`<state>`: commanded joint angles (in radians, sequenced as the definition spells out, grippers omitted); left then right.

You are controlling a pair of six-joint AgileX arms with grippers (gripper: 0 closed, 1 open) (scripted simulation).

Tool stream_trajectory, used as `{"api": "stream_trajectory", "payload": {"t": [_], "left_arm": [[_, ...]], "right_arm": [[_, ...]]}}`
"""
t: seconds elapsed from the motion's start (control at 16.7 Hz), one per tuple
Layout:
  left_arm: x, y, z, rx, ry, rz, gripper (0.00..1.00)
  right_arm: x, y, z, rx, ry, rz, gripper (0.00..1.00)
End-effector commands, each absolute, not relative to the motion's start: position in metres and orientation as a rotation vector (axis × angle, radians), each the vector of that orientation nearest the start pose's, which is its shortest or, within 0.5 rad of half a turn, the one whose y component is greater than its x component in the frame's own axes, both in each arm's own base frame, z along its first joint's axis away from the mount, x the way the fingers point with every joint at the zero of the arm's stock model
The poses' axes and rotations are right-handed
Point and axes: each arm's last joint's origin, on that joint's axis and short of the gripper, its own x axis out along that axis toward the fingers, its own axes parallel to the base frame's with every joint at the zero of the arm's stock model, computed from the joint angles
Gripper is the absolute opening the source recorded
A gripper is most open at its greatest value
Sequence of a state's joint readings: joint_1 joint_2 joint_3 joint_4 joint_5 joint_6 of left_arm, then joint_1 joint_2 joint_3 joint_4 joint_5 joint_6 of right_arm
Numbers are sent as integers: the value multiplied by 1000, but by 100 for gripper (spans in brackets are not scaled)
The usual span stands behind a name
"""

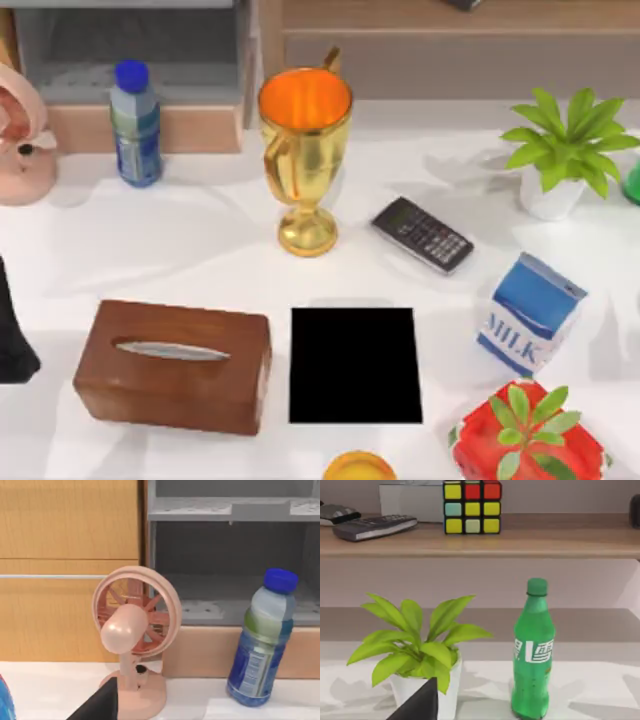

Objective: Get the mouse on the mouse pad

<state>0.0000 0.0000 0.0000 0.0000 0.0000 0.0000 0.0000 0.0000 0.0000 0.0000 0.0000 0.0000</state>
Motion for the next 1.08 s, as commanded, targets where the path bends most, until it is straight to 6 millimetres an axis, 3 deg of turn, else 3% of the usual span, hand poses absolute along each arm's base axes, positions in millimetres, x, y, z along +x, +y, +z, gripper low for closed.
{"api": "stream_trajectory", "payload": {"t": [0.24, 0.6, 0.84, 1.08], "left_arm": [[106, -1, 160, 0, 0, 0, 100], [106, -1, 160, 0, 0, 0, 100], [106, -1, 160, 0, 0, 0, 100], [106, -1, 160, 0, 0, 0, 100]], "right_arm": [[106, -1, 166, -10, 26, 3, 100], [123, -2, 214, -95, 319, 6, 100], [169, -5, 235, -164, 705, 41, 100], [231, -9, 229, -214, 1103, 116, 100]]}}
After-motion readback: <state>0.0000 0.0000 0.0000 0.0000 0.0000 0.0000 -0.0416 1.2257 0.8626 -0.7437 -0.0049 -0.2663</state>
